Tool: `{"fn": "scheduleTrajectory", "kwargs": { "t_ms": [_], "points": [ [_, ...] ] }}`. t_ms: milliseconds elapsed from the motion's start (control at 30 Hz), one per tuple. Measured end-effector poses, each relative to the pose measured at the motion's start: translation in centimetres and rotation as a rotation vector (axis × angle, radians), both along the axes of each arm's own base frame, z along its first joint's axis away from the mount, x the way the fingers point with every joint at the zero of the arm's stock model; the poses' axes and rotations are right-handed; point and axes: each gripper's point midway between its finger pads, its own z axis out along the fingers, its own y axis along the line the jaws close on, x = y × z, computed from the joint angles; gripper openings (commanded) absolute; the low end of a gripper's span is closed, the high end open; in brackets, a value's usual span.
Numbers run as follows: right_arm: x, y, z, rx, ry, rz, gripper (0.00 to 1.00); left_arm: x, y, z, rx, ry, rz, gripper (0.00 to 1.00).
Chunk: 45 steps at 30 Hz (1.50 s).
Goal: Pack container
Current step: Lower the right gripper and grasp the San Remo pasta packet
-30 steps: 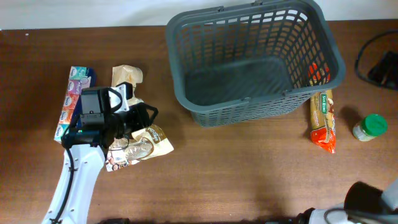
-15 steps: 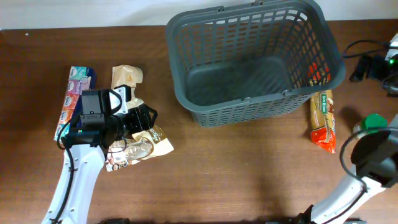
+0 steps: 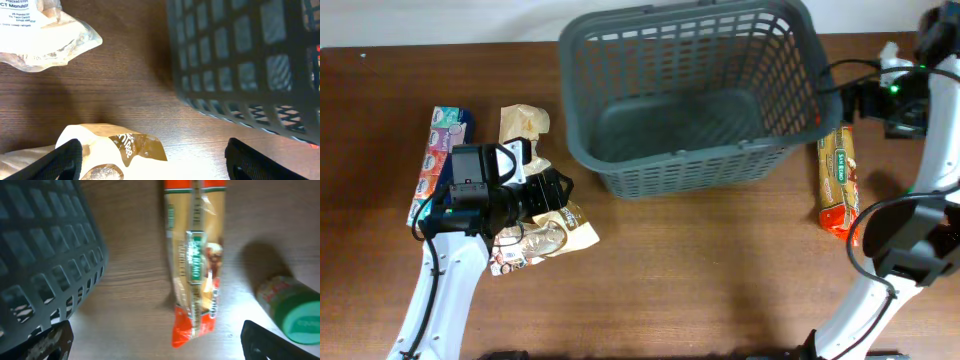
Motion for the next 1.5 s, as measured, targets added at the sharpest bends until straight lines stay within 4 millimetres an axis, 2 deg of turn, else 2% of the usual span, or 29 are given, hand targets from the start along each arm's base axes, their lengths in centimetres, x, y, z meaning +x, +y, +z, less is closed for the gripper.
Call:
{"fn": "scheduleTrajectory", "kwargs": {
  "t_ms": [67,133,200,333,433,533,600,667,700,733,800,967,1133,1500],
  "points": [
    [0.1,0.7,0.0,-0.003,0.005,0.018,0.99,0.0,0.0,0.0,0.0,0.0,0.0,0.82],
    [-0.3,0.5,-0.1,-0.022,0.025,0.011,0.99,0.0,0.0,0.0,0.0,0.002,0.0,0.82],
    [-0.7,-0.3,-0.1,-0.036,0.037,-0.009,0.99,-0.4,0.3,-0.4,0.014,0.021,0.01,0.82],
    [-1.3,-3.0,-0.2,-0.052,0.039,-0.08,0.99,-1.3,2.2,-1.6,0.116,0.084,0.071,0.82],
    [-1.1,-5.0,-0.1,-0.071,0.01,-0.13,0.99,-1.4,3.5,-2.0,0.183,0.096,0.109,0.82],
    [-0.2,-5.6,-0.6,-0.086,-0.025,-0.127,0.99,-1.4,4.2,-2.1,0.219,0.098,0.129,0.82],
    [0.2,-5.8,-1.6,-0.088,-0.025,-0.114,0.99,-1.4,4.4,-2.1,0.23,0.097,0.133,0.82],
    [0.4,-5.8,-3.7,-0.084,-0.01,-0.102,0.99,-1.4,4.6,-2.2,0.24,0.097,0.139,0.82],
    [0.5,-5.9,-4.5,-0.084,-0.01,-0.099,0.99,-1.4,4.6,-2.2,0.243,0.098,0.141,0.94],
    [0.6,-5.9,-5.9,-0.082,-0.002,-0.091,0.99,-1.4,4.8,-2.2,0.253,0.098,0.146,0.99],
    [-0.2,-5.6,-8.5,-0.067,0.041,-0.079,0.99,-1.4,5.3,-2.2,0.278,0.098,0.154,0.99],
    [-0.7,-4.9,-12.3,-0.037,0.054,-0.03,0.99,-1.4,6.0,-2.3,0.315,0.097,0.175,0.99],
    [-1.0,-4.2,-14.6,-0.011,0.048,0.011,0.99,-1.3,6.4,-2.2,0.337,0.096,0.188,0.99],
    [-1.3,-4.0,-17.4,-0.011,0.032,0.03,0.99,-1.3,6.5,-2.3,0.337,0.097,0.188,0.99]
  ]
}}
